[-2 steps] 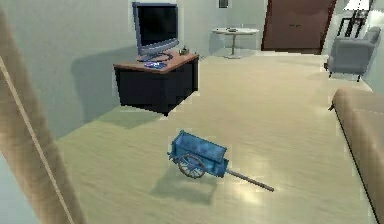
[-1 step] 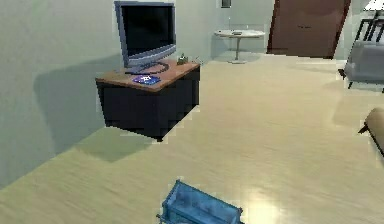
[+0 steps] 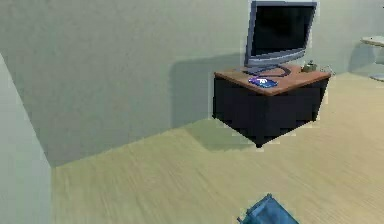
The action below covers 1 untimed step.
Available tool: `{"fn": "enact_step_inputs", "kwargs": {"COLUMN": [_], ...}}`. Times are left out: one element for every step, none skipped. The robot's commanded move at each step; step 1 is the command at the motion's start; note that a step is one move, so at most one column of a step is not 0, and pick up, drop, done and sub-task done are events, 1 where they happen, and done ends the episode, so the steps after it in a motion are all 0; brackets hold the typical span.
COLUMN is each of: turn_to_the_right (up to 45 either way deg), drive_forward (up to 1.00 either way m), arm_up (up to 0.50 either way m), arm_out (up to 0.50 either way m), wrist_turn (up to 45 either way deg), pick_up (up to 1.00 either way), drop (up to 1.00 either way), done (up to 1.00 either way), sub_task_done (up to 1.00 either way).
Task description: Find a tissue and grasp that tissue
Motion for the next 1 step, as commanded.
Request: {"fn": "enact_step_inputs", "kwargs": {"turn_to_the_right": [0.0], "drive_forward": [0.90], "arm_up": [0.00], "arm_out": [0.00], "wrist_turn": [0.0], "pick_up": [0.00], "drop": [0.00], "done": [0.00], "sub_task_done": [0.00]}}
